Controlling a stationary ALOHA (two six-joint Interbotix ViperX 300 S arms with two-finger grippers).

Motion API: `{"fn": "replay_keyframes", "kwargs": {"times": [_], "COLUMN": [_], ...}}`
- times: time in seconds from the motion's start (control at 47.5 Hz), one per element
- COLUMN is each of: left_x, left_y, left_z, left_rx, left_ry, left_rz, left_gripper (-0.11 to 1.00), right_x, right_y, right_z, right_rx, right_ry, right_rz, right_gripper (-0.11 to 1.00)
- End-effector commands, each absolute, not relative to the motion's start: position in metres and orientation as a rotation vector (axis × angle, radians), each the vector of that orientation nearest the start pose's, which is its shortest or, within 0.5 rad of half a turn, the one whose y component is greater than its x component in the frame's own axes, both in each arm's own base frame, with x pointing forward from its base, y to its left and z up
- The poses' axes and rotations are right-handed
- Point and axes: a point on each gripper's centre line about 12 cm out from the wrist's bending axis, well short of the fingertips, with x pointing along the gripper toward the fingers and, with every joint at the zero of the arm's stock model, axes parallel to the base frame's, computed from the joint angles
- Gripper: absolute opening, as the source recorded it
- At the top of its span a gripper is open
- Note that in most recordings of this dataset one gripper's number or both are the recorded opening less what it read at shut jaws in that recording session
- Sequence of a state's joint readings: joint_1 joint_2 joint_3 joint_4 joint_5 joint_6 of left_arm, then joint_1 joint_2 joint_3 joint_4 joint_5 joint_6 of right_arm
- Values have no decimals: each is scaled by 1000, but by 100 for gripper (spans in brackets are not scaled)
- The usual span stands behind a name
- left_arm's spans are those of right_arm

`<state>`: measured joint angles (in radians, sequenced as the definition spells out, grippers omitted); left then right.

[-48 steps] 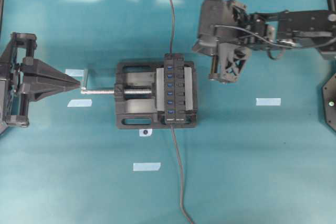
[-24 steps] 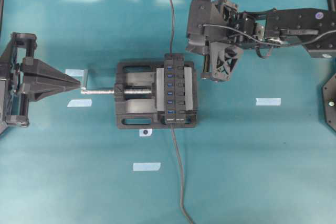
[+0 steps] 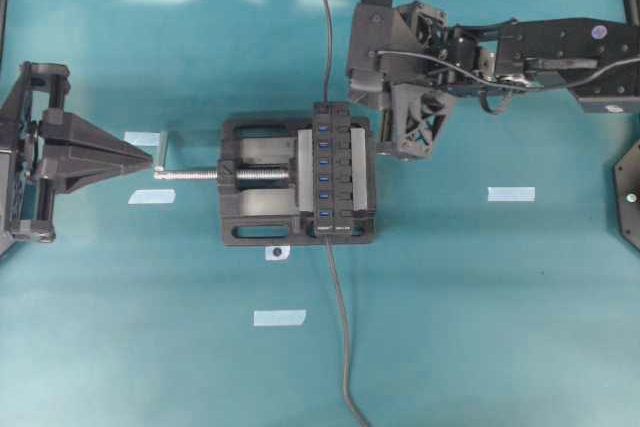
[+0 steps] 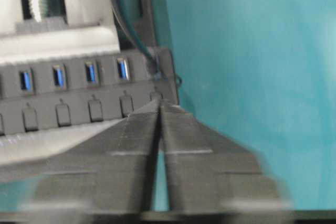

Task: Insert the USB into the front port of the fixed hub.
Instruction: 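Lower the open right gripper over the black cable's plug at the hub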

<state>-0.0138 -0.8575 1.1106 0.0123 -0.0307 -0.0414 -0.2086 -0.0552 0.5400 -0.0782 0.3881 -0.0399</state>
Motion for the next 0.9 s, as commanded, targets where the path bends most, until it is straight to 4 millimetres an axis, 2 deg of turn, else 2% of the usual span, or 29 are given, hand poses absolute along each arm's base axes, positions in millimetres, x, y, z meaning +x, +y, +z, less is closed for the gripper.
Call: {"fn": "replay_keyframes", "kwargs": {"times": [0.0,0.189,0.274,0.442,0.884], "left_x": [220,220,220,220,220], "left_y": [-3,-3,-3,-3,-3], "left_z": [273,273,273,273,272], "left_rx": [-28,-27,-27,-29,-31], "left_ry": [207,209,209,209,210], "left_rz": [-13,-13,-13,-13,-12], "left_gripper": [0,0,0,0,0], "right_x": [382,387,391,399,418], "right_y": [-81,-81,-80,-82,-86], "right_z": [214,207,206,204,184], "right_rx": [-41,-35,-35,-42,-40], "right_ry": [846,877,873,862,875], "right_rz": [-164,-162,-160,-157,-155], "right_gripper": [24,77,92,84,83]}}
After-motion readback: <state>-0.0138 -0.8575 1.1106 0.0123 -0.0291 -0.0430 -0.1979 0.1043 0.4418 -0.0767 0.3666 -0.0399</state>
